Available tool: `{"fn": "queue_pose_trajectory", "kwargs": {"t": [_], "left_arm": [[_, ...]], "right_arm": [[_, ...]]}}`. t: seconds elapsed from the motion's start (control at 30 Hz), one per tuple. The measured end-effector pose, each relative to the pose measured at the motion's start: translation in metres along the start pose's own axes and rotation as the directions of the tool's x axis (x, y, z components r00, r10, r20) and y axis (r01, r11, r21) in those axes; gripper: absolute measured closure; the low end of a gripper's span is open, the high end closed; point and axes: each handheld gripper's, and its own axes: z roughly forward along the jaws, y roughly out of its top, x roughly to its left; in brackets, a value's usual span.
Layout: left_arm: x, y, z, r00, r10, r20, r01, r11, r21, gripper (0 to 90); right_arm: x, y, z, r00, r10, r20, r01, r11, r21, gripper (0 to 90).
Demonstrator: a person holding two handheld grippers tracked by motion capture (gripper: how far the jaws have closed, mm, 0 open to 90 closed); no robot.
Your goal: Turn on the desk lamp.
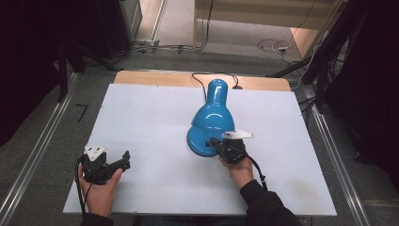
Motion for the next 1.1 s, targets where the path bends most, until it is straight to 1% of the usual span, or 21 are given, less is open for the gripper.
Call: {"fn": "queue_pose_trajectory", "kwargs": {"t": [0.2,0.4,0.5,0.57,0.63,0.67,0.77,0.8,1.1], "left_arm": [[0.0,0.0,0.0,1.0,0.002,0.002,-0.002,1.0,0.001,9.9],[0.0,0.0,0.0,1.0,-0.002,0.001,0.002,1.0,-0.001,9.9],[0.001,0.0,-0.001,1.0,-0.002,0.001,0.002,1.0,-0.001,9.9],[0.001,0.0,-0.001,1.0,-0.003,0.002,0.003,1.0,-0.001,9.9],[0.001,0.0,0.0,1.0,-0.004,0.003,0.004,1.0,-0.001,9.9],[0.001,0.0,-0.001,1.0,-0.004,0.004,0.005,1.0,-0.003,9.9],[0.001,0.0,-0.001,1.0,-0.003,0.004,0.003,1.0,-0.001,9.9],[0.001,0.0,0.0,1.0,-0.003,0.003,0.003,1.0,-0.001,9.9],[0.001,0.0,-0.001,1.0,-0.002,0.005,0.002,1.0,0.001,9.9]], "right_arm": [[0.001,0.0,0.002,1.0,0.003,-0.006,-0.003,1.0,-0.002,87.7],[0.004,0.001,0.008,0.9999,0.003,-0.016,-0.003,1.0,0.003,87.6],[0.005,0.001,0.009,0.9999,-0.004,-0.012,0.004,1.0,0.008,87.7],[0.007,0.001,0.01,0.9999,0.007,-0.016,-0.007,0.9999,0.01,87.7],[0.007,0.001,0.011,0.9999,-0.002,-0.015,0.002,0.9999,0.012,87.7],[0.009,0.001,0.011,0.9998,0.01,-0.016,-0.009,0.9999,0.007,87.7],[0.008,0.0,0.011,0.9999,-0.001,-0.013,0.001,1.0,0.01,87.7],[0.008,0.0,0.011,0.9999,0.005,-0.016,-0.005,1.0,0.008,87.7],[0.009,-0.001,0.011,1.0,0.001,-0.004,-0.001,1.0,0.003,87.8]]}}
